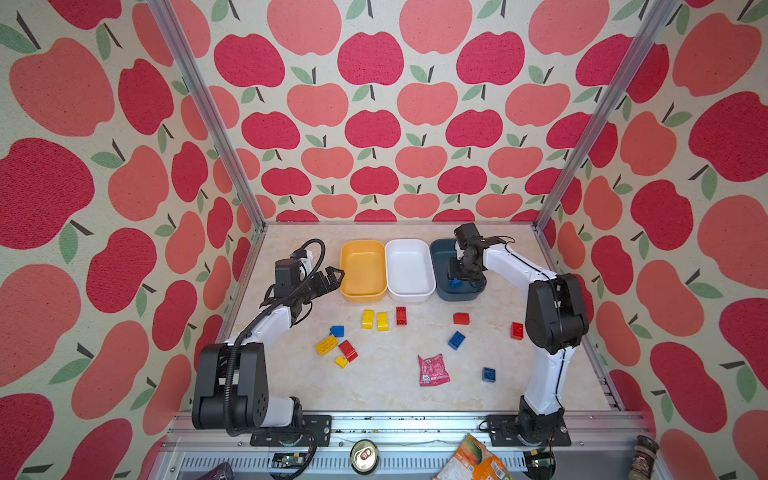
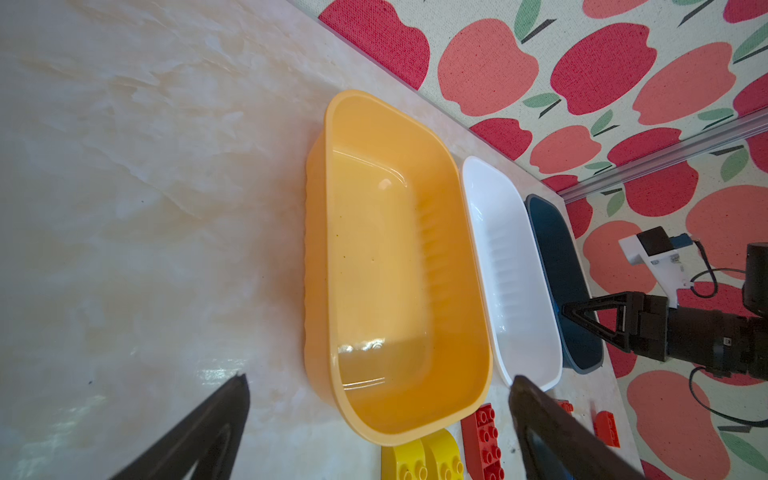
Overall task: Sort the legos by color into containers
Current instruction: 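Carry the blue brick over the teal bin and release it with the right gripper, then move the right gripper to a red brick and grasp it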
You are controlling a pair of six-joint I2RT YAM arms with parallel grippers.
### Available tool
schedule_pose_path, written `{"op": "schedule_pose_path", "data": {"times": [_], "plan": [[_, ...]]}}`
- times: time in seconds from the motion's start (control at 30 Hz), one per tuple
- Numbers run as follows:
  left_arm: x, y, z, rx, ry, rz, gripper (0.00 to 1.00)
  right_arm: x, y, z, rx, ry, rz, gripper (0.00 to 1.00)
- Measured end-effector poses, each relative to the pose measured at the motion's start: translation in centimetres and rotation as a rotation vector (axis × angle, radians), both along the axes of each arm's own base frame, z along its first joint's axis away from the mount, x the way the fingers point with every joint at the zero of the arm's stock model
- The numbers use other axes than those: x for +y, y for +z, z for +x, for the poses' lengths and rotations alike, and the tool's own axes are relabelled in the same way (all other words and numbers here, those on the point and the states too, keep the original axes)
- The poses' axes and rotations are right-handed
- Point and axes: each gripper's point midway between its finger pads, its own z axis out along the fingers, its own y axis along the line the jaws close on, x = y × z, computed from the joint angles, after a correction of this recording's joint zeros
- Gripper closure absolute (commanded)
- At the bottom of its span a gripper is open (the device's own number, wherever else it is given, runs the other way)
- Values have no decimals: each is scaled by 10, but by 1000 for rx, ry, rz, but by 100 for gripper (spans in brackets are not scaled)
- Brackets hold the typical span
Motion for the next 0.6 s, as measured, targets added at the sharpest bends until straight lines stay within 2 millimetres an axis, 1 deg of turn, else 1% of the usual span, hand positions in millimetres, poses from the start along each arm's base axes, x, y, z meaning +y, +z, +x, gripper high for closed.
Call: {"op": "schedule_pose_path", "data": {"times": [0.07,0.17,0.27,0.33,0.4,0.47,0.6], "plan": [[0,0,0,0,1,0,0,0,9,-1,-14,0,5,40],[0,0,0,1,1,-1,0,-1,27,-2,-48,-2,20,38],[0,0,0,1,1,-1,0,-8,44,-8,-80,-11,33,34],[0,0,0,1,1,-1,0,-18,52,-16,-93,-26,37,33],[0,0,0,1,1,-1,0,-31,57,-24,-95,-47,37,30],[0,0,0,1,1,-1,0,-47,57,-34,-90,-77,34,28],[0,-1,0,1,1,-1,0,-86,49,-59,-54,-160,21,22]]}}
